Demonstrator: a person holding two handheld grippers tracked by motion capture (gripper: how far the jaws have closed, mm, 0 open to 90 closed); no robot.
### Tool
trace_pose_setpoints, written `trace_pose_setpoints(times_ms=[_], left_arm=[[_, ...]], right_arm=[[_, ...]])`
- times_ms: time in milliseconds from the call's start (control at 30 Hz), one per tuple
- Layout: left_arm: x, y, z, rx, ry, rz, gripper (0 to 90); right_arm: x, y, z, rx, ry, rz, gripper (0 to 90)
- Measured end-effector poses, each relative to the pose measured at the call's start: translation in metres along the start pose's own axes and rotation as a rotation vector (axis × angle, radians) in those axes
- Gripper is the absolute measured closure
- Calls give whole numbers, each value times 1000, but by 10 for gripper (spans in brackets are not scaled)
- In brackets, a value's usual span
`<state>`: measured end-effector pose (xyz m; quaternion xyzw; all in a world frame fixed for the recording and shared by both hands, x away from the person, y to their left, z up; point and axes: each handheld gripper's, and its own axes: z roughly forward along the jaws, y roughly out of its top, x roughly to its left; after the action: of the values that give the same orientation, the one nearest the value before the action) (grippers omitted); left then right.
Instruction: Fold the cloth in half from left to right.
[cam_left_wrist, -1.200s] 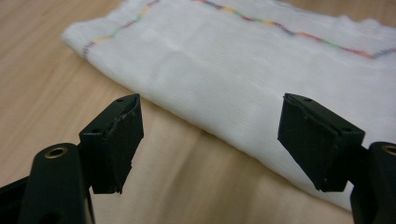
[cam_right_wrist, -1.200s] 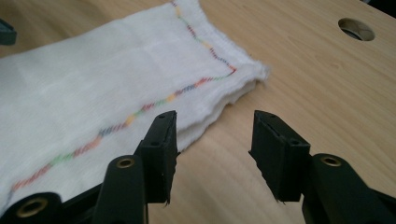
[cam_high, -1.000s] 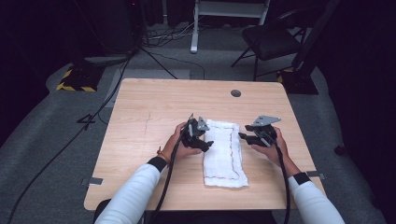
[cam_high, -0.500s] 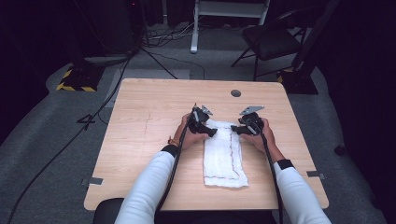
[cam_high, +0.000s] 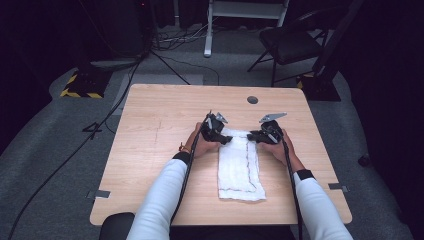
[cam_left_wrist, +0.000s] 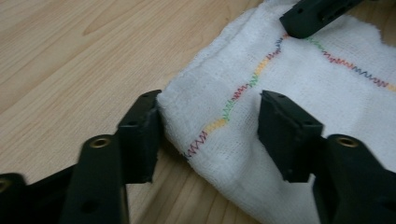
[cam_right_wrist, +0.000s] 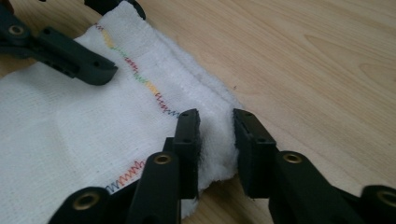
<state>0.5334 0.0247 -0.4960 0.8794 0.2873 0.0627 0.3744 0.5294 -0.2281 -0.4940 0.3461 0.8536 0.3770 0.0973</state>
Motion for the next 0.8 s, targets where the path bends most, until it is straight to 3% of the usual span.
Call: trace_pose_setpoints(times_ms=[133,267,467,733,800], left_arm=[[3,0,0,-3,-41,-21,670],[1,7,1,24,-23,14,756],[1,15,2,7,48,35,803],[2,28,-12,-43,76,48,814],[1,29,-14,-28,88,72,815]], right_arm=[[2,1,0,7,1,-10,806],[8,5,0,19,-46,-52,838],[7,9,1,-11,-114,-62,846],[10,23,-12,-92,-184,-91,849],[10,26,-13,-94,-184,-92,849]])
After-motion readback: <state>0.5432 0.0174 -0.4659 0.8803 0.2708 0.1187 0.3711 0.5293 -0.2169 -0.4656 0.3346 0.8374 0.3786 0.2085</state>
